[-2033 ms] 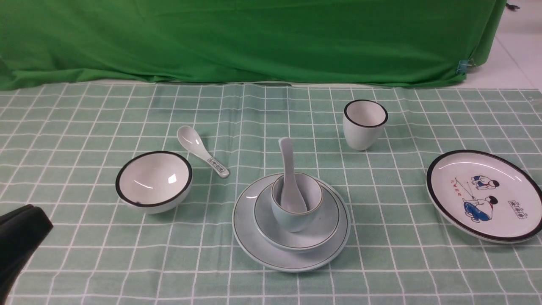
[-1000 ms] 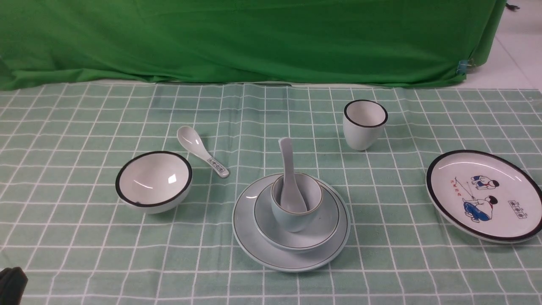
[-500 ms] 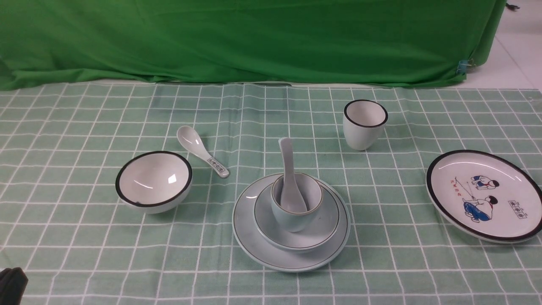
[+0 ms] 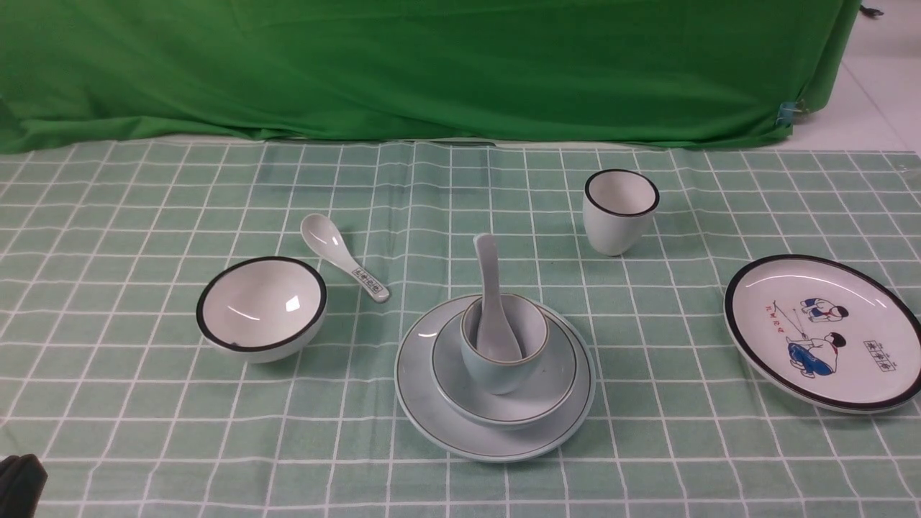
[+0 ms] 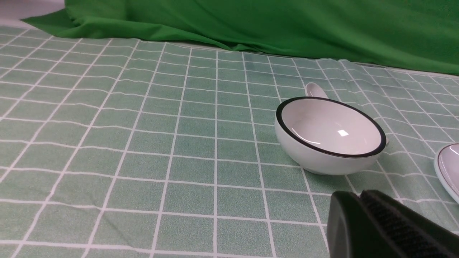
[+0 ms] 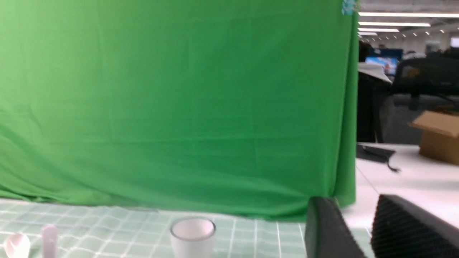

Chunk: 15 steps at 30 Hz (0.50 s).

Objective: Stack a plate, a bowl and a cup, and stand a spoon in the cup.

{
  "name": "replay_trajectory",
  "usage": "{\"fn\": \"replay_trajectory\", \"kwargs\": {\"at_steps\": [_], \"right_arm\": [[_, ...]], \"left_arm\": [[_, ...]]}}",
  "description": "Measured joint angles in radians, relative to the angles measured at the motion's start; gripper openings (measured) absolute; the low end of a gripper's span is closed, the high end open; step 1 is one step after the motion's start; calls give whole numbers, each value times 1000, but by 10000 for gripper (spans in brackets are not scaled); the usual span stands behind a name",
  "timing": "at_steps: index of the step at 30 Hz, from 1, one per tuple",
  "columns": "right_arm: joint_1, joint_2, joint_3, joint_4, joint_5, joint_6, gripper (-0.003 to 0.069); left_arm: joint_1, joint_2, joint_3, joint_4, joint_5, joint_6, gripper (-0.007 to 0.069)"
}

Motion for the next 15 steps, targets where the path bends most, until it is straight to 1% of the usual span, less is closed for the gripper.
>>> {"fn": "replay_trajectory", "kwargs": {"at_steps": [1, 3, 8, 10, 13, 15], "right_arm": [[0, 0, 13, -24, 0, 31, 241], [0, 0, 34, -39, 0, 54, 241], [0, 1, 99, -53, 10, 56, 241], [0, 2, 146, -61, 23, 46, 241], [0, 3, 273, -64, 42, 3, 241], [-4, 3, 304, -69, 94, -8, 241]], "left_arm": [[0, 0, 0, 0, 0, 0, 13], [0, 0, 0, 0, 0, 0, 13], [0, 0, 0, 0, 0, 0, 13], [0, 0, 0, 0, 0, 0, 13], [0, 0, 0, 0, 0, 0, 13], [0, 0, 0, 0, 0, 0, 13]]}}
